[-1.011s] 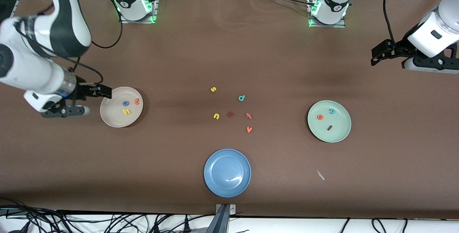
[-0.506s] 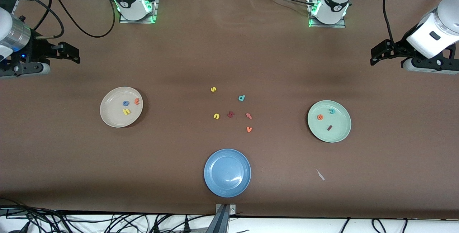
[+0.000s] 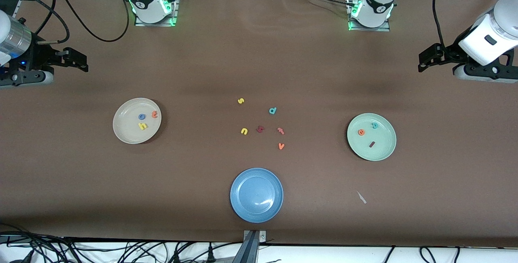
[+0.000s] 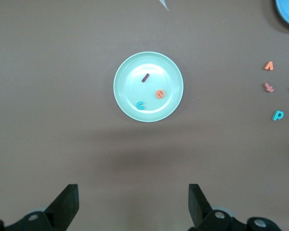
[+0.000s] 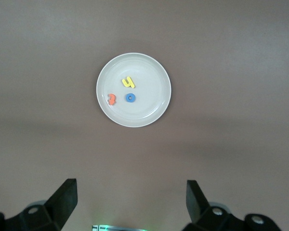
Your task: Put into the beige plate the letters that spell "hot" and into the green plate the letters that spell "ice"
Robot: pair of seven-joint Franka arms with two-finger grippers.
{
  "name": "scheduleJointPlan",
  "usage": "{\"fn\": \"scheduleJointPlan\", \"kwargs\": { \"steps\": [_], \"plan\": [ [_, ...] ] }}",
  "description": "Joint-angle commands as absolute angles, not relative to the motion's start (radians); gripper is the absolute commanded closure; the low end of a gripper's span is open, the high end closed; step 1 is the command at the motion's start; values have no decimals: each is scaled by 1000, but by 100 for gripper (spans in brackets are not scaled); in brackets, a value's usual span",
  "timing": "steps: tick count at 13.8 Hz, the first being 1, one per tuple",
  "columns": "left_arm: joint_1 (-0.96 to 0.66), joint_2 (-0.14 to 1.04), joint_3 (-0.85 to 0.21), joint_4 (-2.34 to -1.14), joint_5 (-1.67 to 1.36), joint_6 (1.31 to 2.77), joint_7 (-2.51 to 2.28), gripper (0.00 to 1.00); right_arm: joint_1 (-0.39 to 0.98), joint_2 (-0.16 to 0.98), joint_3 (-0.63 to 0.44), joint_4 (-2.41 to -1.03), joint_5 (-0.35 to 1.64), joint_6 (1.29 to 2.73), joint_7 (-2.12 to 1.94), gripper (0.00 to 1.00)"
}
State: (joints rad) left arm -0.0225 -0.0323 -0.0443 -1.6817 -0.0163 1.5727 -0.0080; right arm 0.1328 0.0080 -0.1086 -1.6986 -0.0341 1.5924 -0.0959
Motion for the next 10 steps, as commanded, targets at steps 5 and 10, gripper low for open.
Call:
{"fn": "scheduleJointPlan", "kwargs": {
  "steps": [5,10],
  "plan": [
    [-21,12,-49,-1609,15,1508,-9,0,110,-12,-91,-1740,-34,1625,-75,0],
    [-21,12,-51,-1611,17,1508,-5,0,115,-9,-89,-1730,-34,1598,-66,0]
  ]
}}
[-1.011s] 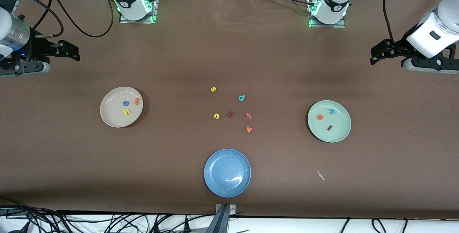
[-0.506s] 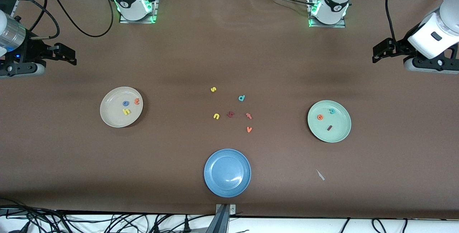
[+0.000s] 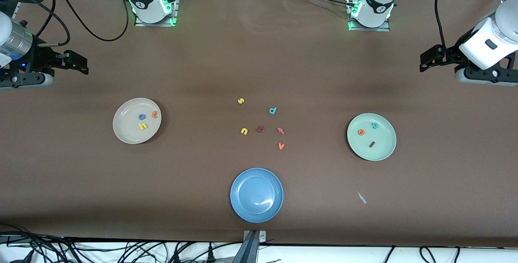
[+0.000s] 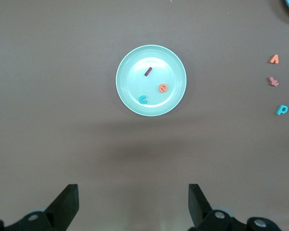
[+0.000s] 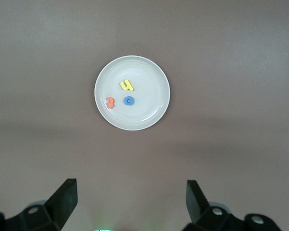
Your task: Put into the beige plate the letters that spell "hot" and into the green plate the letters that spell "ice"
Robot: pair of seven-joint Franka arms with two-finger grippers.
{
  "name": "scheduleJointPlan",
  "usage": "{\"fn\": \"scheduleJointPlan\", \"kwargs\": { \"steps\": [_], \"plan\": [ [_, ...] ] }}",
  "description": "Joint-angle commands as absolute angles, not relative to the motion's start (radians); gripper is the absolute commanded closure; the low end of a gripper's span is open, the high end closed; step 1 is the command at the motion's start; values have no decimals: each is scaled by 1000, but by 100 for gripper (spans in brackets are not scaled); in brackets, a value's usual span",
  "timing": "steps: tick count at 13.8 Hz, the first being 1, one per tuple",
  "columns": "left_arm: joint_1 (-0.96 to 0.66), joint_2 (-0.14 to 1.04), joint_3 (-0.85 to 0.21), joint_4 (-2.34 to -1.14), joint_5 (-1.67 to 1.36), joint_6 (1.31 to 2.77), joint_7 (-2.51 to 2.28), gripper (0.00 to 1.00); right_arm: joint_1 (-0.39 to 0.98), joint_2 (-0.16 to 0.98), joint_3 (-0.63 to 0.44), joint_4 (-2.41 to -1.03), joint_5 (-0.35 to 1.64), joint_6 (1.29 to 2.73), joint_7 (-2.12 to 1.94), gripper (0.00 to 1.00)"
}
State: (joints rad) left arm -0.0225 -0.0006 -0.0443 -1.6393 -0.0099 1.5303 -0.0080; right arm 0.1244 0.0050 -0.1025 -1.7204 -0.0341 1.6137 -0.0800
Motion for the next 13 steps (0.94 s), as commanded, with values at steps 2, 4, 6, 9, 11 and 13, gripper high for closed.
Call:
{"fn": "scheduleJointPlan", "kwargs": {
  "steps": [2,4,6,9,11,13],
  "plan": [
    [-21,12,-51,-1611,18,1509,-3,0,117,-8,-86,-1729,-34,1603,-45,0],
    [-21,12,-52,-1611,17,1512,-3,0,114,-6,-87,-1729,-32,1605,-35,0],
    [-21,11,-52,-1612,17,1516,-3,0,114,-5,-89,-1729,-34,1605,-35,0],
    [-21,11,-52,-1612,17,1520,-3,0,112,-5,-89,-1729,-34,1601,-35,0],
    [-21,11,-52,-1612,17,1522,-3,0,112,-5,-89,-1729,-32,1601,-34,0],
    [-21,11,-52,-1612,17,1520,-3,0,112,-5,-89,-1727,-32,1601,-34,0]
  ]
}}
